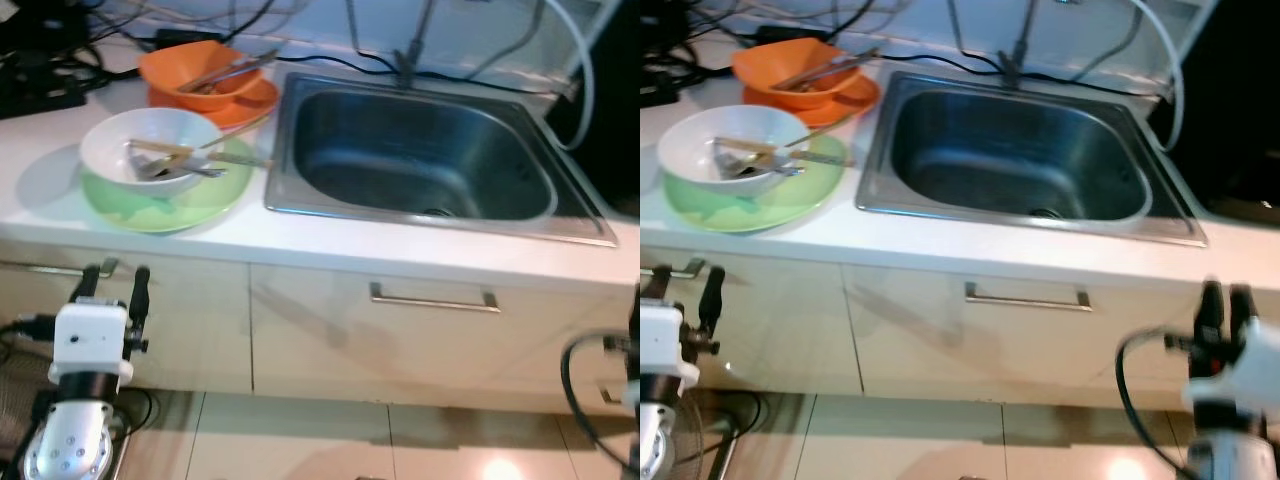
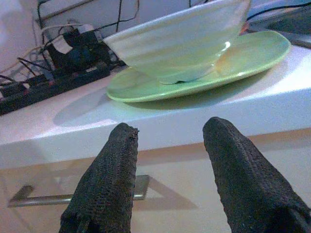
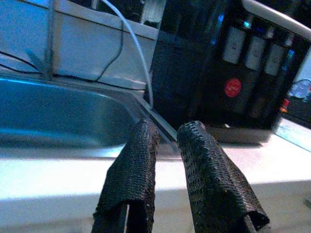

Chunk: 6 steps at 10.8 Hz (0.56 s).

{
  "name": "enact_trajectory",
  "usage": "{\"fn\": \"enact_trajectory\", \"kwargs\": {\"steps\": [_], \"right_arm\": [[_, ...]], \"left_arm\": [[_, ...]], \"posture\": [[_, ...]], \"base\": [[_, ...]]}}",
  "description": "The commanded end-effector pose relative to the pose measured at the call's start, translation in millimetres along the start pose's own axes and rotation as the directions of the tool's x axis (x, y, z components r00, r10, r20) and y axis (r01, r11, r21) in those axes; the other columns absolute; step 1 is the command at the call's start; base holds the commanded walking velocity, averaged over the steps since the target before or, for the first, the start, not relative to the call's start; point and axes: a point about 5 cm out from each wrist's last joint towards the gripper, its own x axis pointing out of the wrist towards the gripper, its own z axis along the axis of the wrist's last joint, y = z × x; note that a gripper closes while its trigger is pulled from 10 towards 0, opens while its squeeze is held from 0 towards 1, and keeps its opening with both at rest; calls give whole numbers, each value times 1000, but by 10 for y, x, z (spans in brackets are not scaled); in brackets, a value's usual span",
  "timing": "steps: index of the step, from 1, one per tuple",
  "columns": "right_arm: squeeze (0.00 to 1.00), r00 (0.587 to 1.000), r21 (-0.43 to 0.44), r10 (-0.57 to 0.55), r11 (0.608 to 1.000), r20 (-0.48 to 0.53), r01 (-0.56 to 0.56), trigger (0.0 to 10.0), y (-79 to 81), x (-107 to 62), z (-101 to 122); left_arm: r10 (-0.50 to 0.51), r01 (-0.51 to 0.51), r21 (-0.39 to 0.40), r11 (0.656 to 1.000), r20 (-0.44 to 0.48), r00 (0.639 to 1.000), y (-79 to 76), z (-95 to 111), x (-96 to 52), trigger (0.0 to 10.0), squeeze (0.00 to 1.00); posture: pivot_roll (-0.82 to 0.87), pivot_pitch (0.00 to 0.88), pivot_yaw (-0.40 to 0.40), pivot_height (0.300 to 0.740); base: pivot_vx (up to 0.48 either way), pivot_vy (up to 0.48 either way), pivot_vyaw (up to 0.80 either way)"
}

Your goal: Kitchen organization

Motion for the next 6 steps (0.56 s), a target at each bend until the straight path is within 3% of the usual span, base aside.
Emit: {"fn": "enact_trajectory", "kwargs": {"steps": [1,3,6], "right_arm": [[0,1000,-20,-10,1000,-12,10,10000,-23,-5,12],[0,999,21,19,1000,48,-20,10000,129,253,255],[0,986,133,158,977,55,-164,10000,647,651,232]], "left_arm": [[-11,11,0,1000,5,1000,-26,37,7,10000,0],[-17,16,8,1000,73,997,-62,239,170,10000,0],[-135,115,96,989,237,962,-268,618,586,10000,0]], "posture": [[-102,72,-104,740],[-88,68,-111,740],[-51,41,-128,740]], "base": [[0,0,0],[0,0,0],[0,0,0]]}}
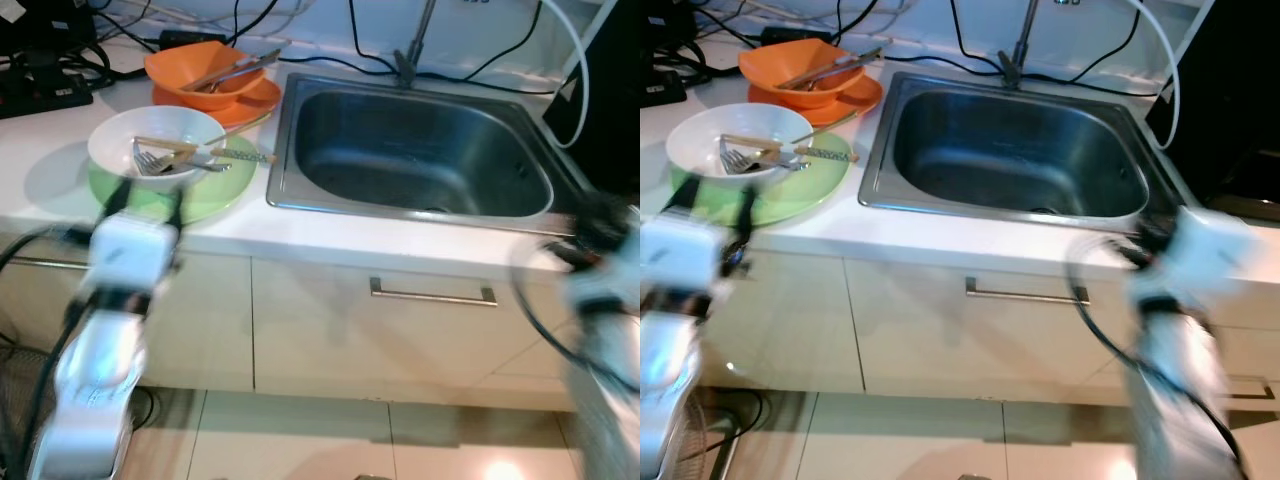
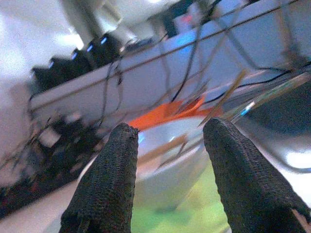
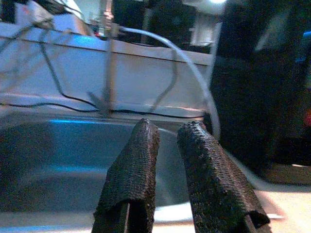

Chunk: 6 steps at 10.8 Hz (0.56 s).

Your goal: Kitchen organization

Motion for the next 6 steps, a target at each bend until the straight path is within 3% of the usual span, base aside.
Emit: {"fn": "enact_trajectory", "kwargs": {"steps": [1,3,6], "right_arm": [[0,999,10,21,1000,-36,-21,10000,63,86,-81],[0,998,85,29,996,-51,-25,10000,195,241,-130],[0,996,126,75,990,-56,-68,10000,407,420,-195]], "left_arm": [[-83,83,23,996,5,997,-120,12,37,10000,0],[-152,151,35,988,36,988,-221,83,121,10000,0],[-215,210,63,976,88,973,-307,195,228,10000,0]], "posture": [[-41,38,-129,740],[-32,31,-131,740],[-19,24,-131,740]], "base": [[0,0,0],[0,0,0],[0,0,0]]}}
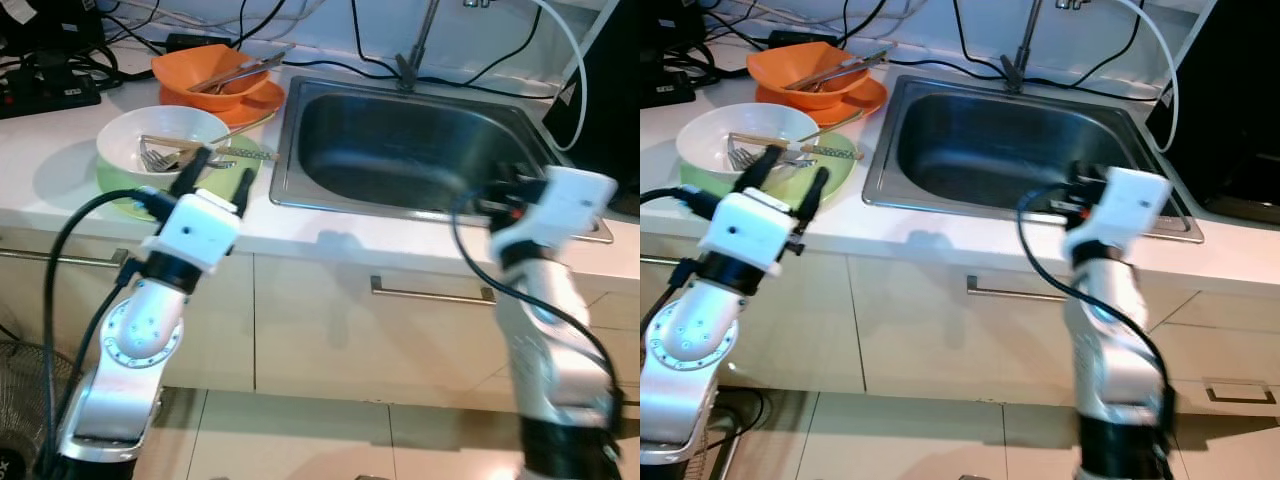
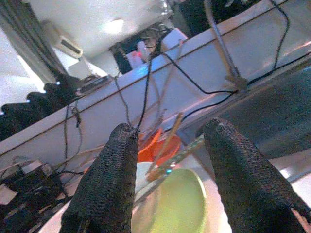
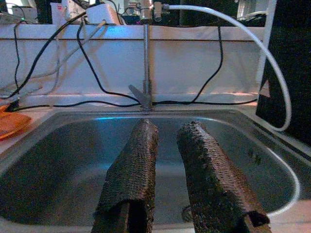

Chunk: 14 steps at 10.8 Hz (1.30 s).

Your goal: Kitchen organization

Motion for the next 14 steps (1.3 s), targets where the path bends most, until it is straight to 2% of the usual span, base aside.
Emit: {"fn": "enact_trajectory", "kwargs": {"steps": [1,4,8,11,14], "right_arm": [[0,1000,5,0,1000,13,0,10000,6,33,21],[0,1000,11,4,1000,10,-4,10000,34,102,-8],[0,1000,12,9,1000,18,-9,10000,50,155,-26],[0,1000,9,10,1000,21,-10,10000,43,158,-35],[0,1000,24,8,1000,8,-8,10000,57,171,-60]], "left_arm": [[-23,23,3,1000,12,1000,-41,20,48,10000,0],[-55,56,-20,998,75,996,-177,123,218,10000,0],[-81,85,-23,996,137,987,-259,216,392,10000,0],[-114,120,-30,992,148,982,-330,229,396,10000,0],[-114,116,-7,993,141,983,-374,213,377,10000,0]], "posture": [[-13,20,-136,740],[-15,28,-145,740],[-18,27,-142,740],[-20,26,-145,740],[-17,23,-149,740]], "base": [[0,0,0],[0,0,0],[0,0,727],[0,0,769],[0,0,0]]}}
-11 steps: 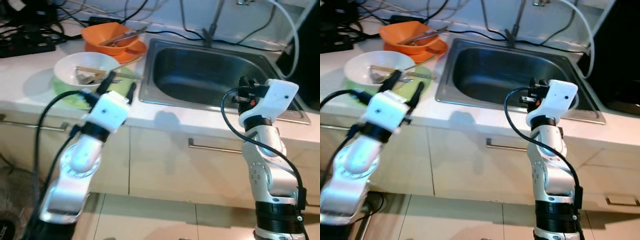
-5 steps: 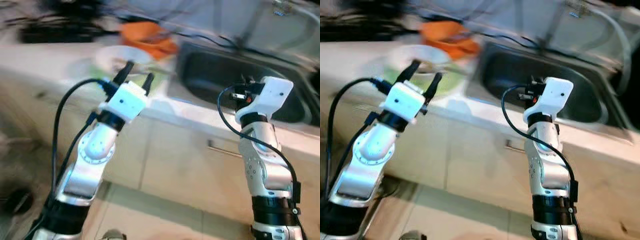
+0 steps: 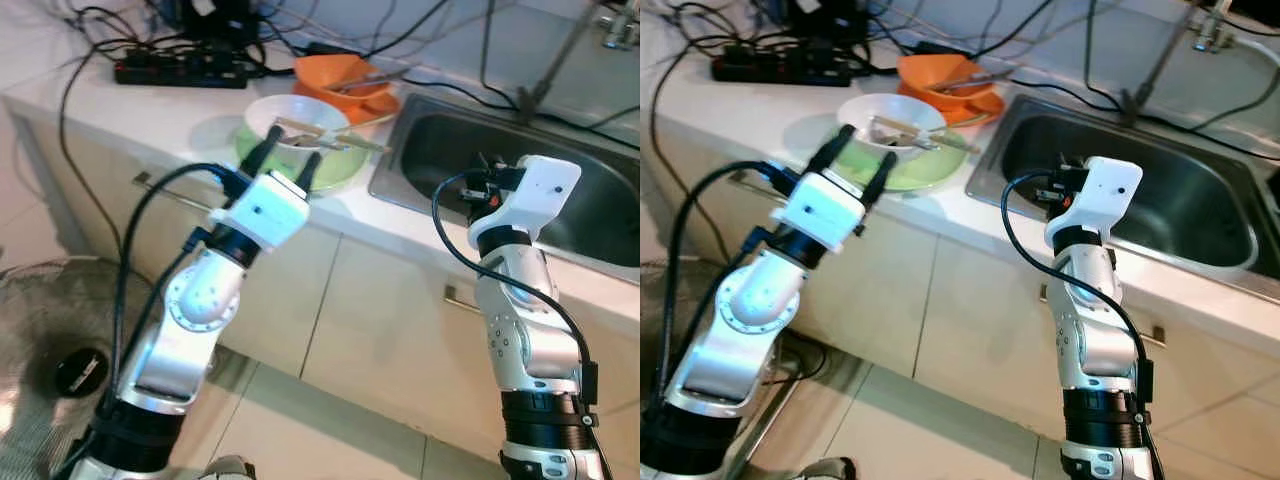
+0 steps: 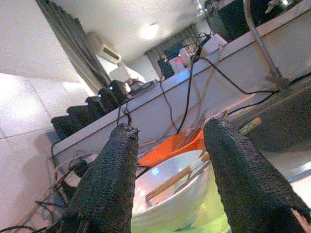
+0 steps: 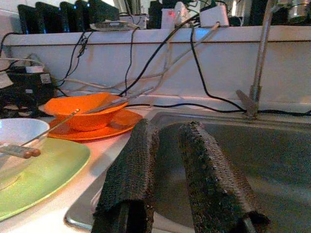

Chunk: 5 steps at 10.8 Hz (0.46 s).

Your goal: Kitchen organization

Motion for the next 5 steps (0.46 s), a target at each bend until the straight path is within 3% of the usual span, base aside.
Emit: {"fn": "enact_trajectory", "kwargs": {"steps": [1,2,5], "right_arm": [[0,1000,6,-10,1000,10,10,10000,-22,12,20],[0,1000,6,-6,1000,8,6,10000,-14,10,16],[0,1000,-3,3,1000,8,-3,10000,-1,13,20]], "left_arm": [[-13,12,-21,1000,-9,1000,-48,-3,-7,10000,0],[-7,7,-28,1000,-22,1000,-33,-18,-11,10000,0],[3,-3,-18,1000,-30,1000,-11,-31,-10,10000,0]], "posture": [[-16,22,-150,740],[-16,20,-150,740],[-16,20,-149,740]], "base": [[0,0,0],[0,0,0],[317,0,0]]}}
